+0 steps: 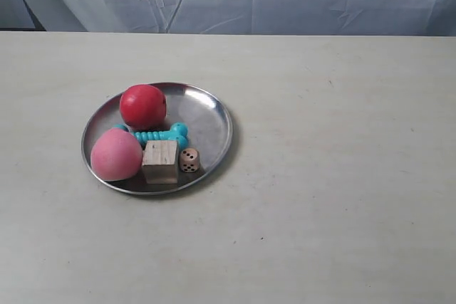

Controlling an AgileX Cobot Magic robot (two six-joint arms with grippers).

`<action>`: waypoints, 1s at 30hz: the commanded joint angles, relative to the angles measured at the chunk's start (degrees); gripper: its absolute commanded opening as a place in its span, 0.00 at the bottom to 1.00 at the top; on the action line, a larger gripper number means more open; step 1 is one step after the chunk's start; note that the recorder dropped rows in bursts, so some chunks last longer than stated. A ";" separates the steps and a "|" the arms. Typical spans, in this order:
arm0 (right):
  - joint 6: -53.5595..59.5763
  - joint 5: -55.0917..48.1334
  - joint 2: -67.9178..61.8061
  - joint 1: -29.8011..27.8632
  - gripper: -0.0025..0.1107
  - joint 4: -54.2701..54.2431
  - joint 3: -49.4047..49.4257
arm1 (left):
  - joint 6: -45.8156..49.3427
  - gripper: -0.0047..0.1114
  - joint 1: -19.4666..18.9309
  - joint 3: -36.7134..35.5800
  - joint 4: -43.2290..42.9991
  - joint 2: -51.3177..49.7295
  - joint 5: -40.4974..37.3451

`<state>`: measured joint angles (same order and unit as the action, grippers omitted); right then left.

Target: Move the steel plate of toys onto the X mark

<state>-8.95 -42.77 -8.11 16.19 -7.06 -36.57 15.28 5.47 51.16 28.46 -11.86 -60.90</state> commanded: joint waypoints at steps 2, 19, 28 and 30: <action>-0.01 -0.40 1.92 -0.12 0.02 -0.03 0.14 | -0.12 0.04 0.41 -0.31 0.49 2.58 0.06; 2.74 26.41 8.11 -16.92 0.02 7.63 23.08 | -0.12 0.04 0.41 -0.31 0.49 2.58 0.06; 2.31 17.98 8.11 -19.47 0.02 2.48 36.39 | -0.12 0.04 0.41 -0.31 0.23 2.56 0.16; 2.31 17.98 8.11 -19.47 0.02 1.46 36.39 | -0.12 0.04 0.41 -0.31 0.23 2.56 0.16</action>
<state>-6.55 -25.02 -0.31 -2.97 -4.62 -0.46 15.28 5.47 50.83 28.51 -9.70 -61.04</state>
